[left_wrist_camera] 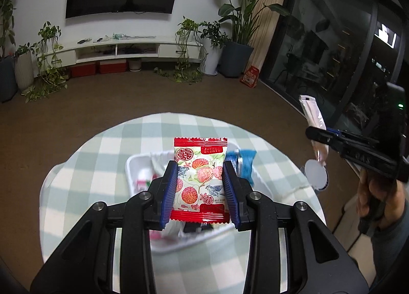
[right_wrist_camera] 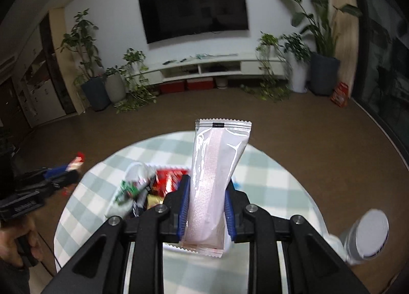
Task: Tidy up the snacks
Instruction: 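Lift both held snacks and carry them over the white tray, then lower both snacks into the tray and open both grippers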
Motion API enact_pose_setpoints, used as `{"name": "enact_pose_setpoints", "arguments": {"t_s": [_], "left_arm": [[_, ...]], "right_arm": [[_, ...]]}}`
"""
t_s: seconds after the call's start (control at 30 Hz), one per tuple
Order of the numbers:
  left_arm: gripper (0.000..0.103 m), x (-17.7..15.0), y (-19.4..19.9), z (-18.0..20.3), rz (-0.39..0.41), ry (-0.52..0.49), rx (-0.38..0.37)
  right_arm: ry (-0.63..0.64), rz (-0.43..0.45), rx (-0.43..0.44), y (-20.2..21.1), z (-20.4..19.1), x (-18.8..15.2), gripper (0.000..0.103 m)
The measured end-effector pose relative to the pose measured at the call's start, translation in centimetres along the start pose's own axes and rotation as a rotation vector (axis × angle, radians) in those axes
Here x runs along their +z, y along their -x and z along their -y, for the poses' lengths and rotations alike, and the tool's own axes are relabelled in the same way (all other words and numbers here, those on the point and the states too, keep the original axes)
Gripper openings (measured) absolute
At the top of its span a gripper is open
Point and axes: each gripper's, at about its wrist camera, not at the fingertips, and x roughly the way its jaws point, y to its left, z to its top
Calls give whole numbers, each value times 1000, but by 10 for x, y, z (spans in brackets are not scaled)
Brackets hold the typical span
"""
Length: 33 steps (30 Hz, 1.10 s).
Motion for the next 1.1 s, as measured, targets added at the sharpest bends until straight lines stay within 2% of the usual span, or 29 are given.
{"name": "enact_pose_setpoints", "arguments": {"t_s": [0.13, 0.27, 0.43, 0.77, 1.1], "left_arm": [[33, 10, -31, 7, -24, -2, 1], [33, 1, -73, 12, -83, -17, 9], [33, -18, -107, 7, -118, -22, 24], [33, -36, -144, -2, -151, -38, 45], [34, -44, -156, -7, -159, -37, 49]], "right_arm": [[41, -33, 26, -38, -20, 6, 26], [57, -104, 31, -78, -27, -5, 26], [61, -171, 41, -117, -27, -26, 26], [82, -226, 33, -151, -30, -43, 27], [113, -244, 16, -165, -34, -52, 27]]}}
